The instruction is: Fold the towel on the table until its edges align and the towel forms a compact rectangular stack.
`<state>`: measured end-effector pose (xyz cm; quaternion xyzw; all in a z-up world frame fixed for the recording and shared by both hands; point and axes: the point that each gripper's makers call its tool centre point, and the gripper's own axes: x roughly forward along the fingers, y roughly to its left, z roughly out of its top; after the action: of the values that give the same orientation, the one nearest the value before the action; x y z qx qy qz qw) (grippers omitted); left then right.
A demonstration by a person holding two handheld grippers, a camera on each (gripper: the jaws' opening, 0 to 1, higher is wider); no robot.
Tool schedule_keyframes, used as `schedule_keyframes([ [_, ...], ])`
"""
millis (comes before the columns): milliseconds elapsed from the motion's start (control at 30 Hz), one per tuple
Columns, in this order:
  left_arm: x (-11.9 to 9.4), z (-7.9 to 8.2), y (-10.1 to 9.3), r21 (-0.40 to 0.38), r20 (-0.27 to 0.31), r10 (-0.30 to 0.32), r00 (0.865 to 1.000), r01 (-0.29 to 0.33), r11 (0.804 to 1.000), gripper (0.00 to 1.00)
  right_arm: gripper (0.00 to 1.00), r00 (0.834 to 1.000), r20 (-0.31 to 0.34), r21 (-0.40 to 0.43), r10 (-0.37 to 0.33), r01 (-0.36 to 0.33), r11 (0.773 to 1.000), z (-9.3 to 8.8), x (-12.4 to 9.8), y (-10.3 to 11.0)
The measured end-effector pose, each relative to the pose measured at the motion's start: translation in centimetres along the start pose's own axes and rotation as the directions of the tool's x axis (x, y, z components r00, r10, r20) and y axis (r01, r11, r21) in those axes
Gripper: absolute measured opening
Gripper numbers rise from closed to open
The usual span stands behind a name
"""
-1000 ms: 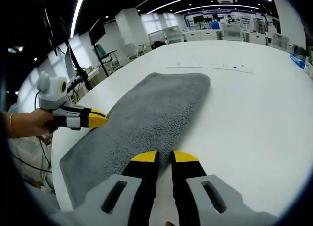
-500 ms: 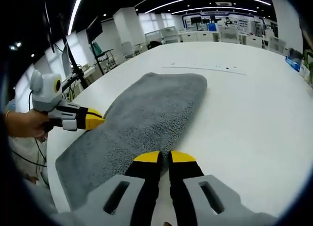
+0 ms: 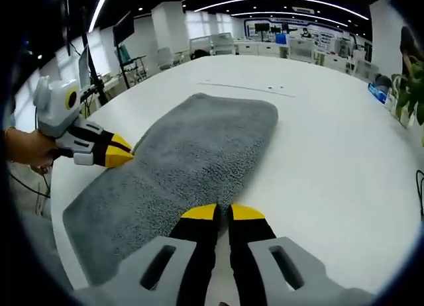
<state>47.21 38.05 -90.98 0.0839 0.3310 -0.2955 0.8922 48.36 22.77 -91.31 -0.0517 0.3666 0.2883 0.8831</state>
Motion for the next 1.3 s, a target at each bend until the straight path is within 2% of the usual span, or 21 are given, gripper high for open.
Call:
schedule_keyframes([
  [167, 0.5, 0.2, -2.5, 0.022, 0.0, -0.028, 1.0, 0.028, 0.999, 0.06, 0.04, 1.0, -0.003, 0.054, -0.03, 0.03, 0.998, -1.0, -1.2, -1.4],
  [300, 0.7, 0.4, -3.4, 0.063, 0.006, -0.033, 0.999, 0.032, 0.997, 0.06, 0.04, 0.999, -0.007, 0.076, -0.046, 0.046, 0.996, -1.5, -1.9, -2.0],
  [467, 0.8, 0.4, -3.4, 0.067, 0.003, -0.033, 0.999, 0.033, 0.997, 0.06, 0.04, 0.998, 0.005, 0.088, -0.057, 0.057, 0.995, -1.7, -2.1, -2.1],
  [700, 0.7, 0.5, -3.5, 0.112, -0.005, -0.023, 1.0, 0.023, 0.993, 0.07, 0.05, 0.996, 0.009, 0.049, -0.084, 0.084, 0.995, -1.7, -2.1, -1.8],
  [733, 0.7, 0.4, -3.5, 0.109, -0.007, -0.023, 1.0, 0.023, 0.994, 0.07, 0.05, 0.996, 0.015, 0.017, -0.086, 0.086, 0.996, -1.6, -2.1, -1.9],
  [767, 0.7, 0.4, -3.5, 0.107, -0.007, -0.022, 1.0, 0.023, 0.994, 0.07, 0.05, 0.996, 0.021, -0.049, -0.084, 0.085, 0.995, -1.5, -2.1, -1.9],
  [867, 0.7, 0.5, -3.4, 0.087, 0.003, -0.017, 1.0, 0.017, 0.996, 0.07, 0.05, 0.996, 0.014, -0.029, -0.086, 0.087, 0.996, -1.5, -2.1, -1.9],
  [967, 0.7, 0.4, -3.3, 0.008, 0.014, -0.012, 1.0, 0.012, 1.0, 0.08, 0.06, 0.996, 0.006, 0.004, -0.087, 0.087, 0.996, -1.5, -2.0, -2.1],
  [1000, 0.6, 0.4, -3.1, 0.005, 0.011, -0.02, 1.0, 0.02, 1.0, 0.09, 0.06, 0.996, 0.009, 0.017, -0.087, 0.087, 0.996, -1.5, -2.1, -2.1],
  [1133, 0.2, 0.7, -2.8, 0.043, -0.012, -0.027, 1.0, 0.027, 0.999, 0.15, 0.07, 0.996, 0.024, 0.065, -0.087, 0.086, 0.994, -1.4, -2.3, -2.1],
  [1200, -0.3, 1.1, -2.5, 0.077, -0.014, -0.018, 1.0, 0.019, 0.997, 0.2, 0.07, 0.995, 0.051, 0.052, -0.085, 0.082, 0.995, -1.1, -2.7, -2.0],
  [1300, -1.3, 1.7, -2.6, 0.08, 0.002, -0.016, 1.0, 0.016, 0.997, 0.25, 0.09, 0.994, 0.084, 0.047, -0.067, 0.063, 0.997, -0.5, -3.3, -1.5],
])
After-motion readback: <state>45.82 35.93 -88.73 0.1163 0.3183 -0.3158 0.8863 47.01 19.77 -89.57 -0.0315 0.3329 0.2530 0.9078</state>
